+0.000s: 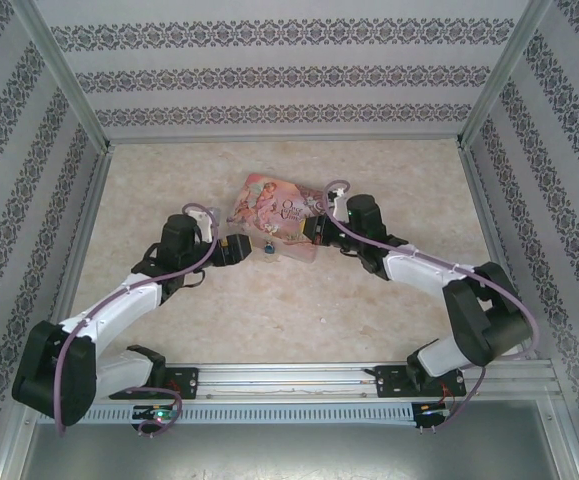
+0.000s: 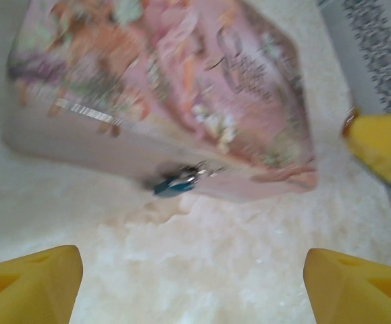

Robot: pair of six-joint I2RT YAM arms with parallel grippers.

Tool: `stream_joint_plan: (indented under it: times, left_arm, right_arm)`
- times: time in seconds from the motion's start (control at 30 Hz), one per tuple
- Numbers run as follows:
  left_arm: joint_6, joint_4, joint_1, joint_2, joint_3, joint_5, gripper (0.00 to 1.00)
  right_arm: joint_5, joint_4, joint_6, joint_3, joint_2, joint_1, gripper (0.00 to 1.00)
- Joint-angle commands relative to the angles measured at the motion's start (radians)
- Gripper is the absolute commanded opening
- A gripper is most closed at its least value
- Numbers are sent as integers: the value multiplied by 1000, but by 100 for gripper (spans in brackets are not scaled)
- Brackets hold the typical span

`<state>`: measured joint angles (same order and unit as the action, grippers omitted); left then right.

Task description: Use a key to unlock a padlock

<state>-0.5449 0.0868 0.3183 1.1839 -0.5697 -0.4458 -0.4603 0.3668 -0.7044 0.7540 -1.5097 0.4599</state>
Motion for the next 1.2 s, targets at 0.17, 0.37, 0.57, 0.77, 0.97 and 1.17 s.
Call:
stream_joint_plan:
  times: [0.17,0.37,0.57,0.77,0.97,1.17]
  left_arm:
    - [72,120,-12,90,17,-20,85]
    - [96,222,-11,144,28,-58,86]
    - [100,369,-11,224,38,-112,85]
    - [117,399,-8,298,5,-140,83]
    - [122,422,1,350,-9,-168,76]
    - [126,460,13,392,-3,-183,74]
  right_arm:
    - [-49,-4,2,138,-153,-13,0]
    - [-20,-30,13,182,-225,-11,0]
    - [11,-122,55,183,-247,-3,0]
    - [39,-175,79,154,-243,15,0]
    - [49,-172,54,124,-237,44,0]
    - [62,-168,39,116,-234,64,0]
